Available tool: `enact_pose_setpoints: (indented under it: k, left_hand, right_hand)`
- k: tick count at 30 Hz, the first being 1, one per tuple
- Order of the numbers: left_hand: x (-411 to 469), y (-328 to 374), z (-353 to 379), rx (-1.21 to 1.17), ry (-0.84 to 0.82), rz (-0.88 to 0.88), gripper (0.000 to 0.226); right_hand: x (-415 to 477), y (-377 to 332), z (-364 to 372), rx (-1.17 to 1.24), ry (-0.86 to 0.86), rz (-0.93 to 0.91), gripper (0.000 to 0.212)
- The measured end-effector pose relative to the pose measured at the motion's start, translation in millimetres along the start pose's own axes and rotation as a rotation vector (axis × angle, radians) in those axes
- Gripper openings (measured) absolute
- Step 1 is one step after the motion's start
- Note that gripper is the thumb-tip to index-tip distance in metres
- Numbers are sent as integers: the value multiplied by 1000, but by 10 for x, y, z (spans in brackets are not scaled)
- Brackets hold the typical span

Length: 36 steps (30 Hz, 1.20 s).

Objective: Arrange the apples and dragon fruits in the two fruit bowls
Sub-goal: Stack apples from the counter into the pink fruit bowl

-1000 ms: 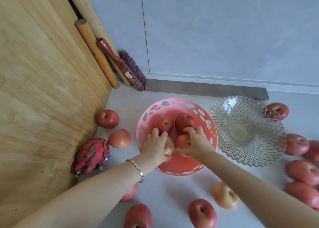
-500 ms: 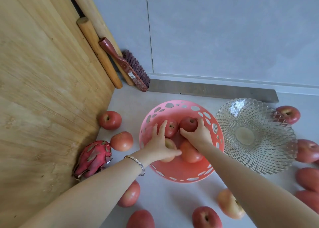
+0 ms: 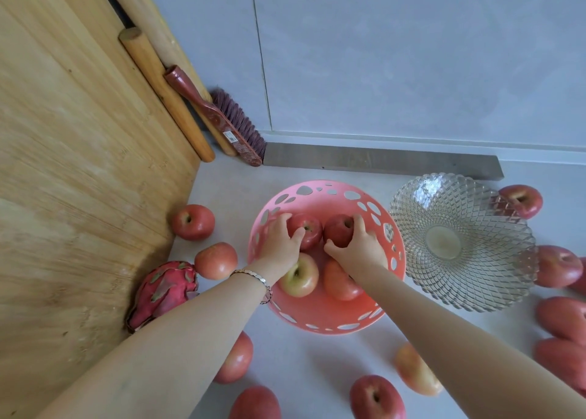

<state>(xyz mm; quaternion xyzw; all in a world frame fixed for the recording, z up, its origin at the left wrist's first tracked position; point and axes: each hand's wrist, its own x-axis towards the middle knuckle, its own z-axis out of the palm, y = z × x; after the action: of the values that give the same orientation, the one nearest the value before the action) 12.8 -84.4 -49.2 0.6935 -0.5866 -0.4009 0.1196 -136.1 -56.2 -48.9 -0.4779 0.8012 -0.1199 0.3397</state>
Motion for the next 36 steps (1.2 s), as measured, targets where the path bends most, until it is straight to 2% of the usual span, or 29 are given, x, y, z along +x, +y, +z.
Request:
enact_pose_setpoints:
  k: [6,8,10,13,14,16,18,19,21,22,23,28,31,33,36]
  left_hand:
    - [-98,206,-54,299,-73,-27,51]
    - [-173,271,-101,379,-58,51,51]
    - [-334,326,-172,386,-1,214,45]
    - [-638,338,-276,267,0,448,28]
    - [-741,314,-296,240,-45,487,25]
    - [-906,229,-308,238,-117,539,18]
    - [-1013,122,-272,235,-154,593,12]
    - [-1044,69,-249,233,-161,608,11]
    - [-1118,8,-200,247,-171,613,11]
    - [-1138,-14,-196,249,-171,601,11]
    - [-1166,-17,-180,246,-172,595,12]
    - [-1219,23,-142,252,-208,587,13]
    - [-1215,26,-154,234,-210,576,13]
    - [-1222,55,-175,169,-208,571,16]
    - [-1249,157,-194,77,-295,632,48]
  right_hand:
    - [-102,-106,-199,-252,-146,20,82]
    - [-210,-134,-301,-297,-137,-30,78]
    - [-366,-116,-412,-247,-35,-164,61]
    - [-722,15,-610,26,118,-515,24]
    - [-875,79,-673,57,96,-618,18]
    - [-1095,286,-701,-74,85,-736,20]
    - [-1161,583,-638,-303,163,-684,23]
    - [-1169,702,-614,-402,157,-539,28]
    - [-1208,912,-592,-503,-33,-121,48]
    - [-1204,979,-571,-501,-141,11,58]
    - [-1218,1050,-537,-495,-204,56,65]
    - [-1239,1220,-396,-561,-347,34,83]
    - [-1280,1215,-428,-507,-300,44,75]
    - [-1311,1120,-524,-375,-233,63,67]
    - [-1362,771,-774,-106,-189,-2,62]
